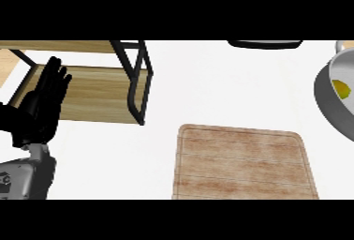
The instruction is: Pick the pear from the cutting board and place it in the pot
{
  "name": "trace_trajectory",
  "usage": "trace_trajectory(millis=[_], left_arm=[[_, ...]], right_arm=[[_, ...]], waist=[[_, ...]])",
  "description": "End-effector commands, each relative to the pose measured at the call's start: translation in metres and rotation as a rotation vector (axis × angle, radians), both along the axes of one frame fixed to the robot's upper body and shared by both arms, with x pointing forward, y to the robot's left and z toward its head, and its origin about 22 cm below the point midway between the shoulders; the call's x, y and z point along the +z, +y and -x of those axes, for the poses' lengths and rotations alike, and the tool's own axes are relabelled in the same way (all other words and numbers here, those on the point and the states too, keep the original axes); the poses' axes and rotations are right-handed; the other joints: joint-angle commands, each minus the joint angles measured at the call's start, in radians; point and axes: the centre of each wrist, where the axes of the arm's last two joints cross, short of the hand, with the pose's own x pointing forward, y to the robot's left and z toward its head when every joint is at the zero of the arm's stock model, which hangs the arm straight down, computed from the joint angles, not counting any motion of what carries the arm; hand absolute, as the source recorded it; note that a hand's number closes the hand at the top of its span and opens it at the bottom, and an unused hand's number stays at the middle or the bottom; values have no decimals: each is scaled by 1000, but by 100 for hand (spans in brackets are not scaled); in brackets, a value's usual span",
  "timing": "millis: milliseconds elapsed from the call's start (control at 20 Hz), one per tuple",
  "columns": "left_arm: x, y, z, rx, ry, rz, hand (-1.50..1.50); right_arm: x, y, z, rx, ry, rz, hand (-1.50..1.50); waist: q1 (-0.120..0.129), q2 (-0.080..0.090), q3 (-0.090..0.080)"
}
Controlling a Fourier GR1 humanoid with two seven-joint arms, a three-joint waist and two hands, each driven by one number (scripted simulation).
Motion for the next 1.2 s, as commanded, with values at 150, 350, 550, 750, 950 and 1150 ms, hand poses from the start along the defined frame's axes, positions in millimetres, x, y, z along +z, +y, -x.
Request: trace_trajectory(millis=[150, 350, 550, 750, 950, 1150], left_arm=[[-3, 2, 4, 10, 5, 3, 0], [0, 0, 1, -16, 9, 1, 0], [3, 3, -10, 6, -3, 6, 0], [-2, 1, -5, -2, -19, -8, 0], [-9, 14, 7, 11, -12, -1, 0], [-11, 11, 8, -3, 3, 7, 0]], right_arm=[[-23, -5, -3, 165, 22, -240, -150], [-6, -5, -13, 211, -180, -426, -150], [-6, -23, 1, 196, -305, -556, -150], [11, -50, 18, 163, -337, -646, -150], [22, -91, 66, 159, -376, -656, -150], [31, -109, 90, 190, -348, -650, -150]], waist=[[0, -1, 1], [2, 0, 2], [-10, 2, 2], [-2, 4, 2], [0, 5, 4], [-7, 0, 2]])
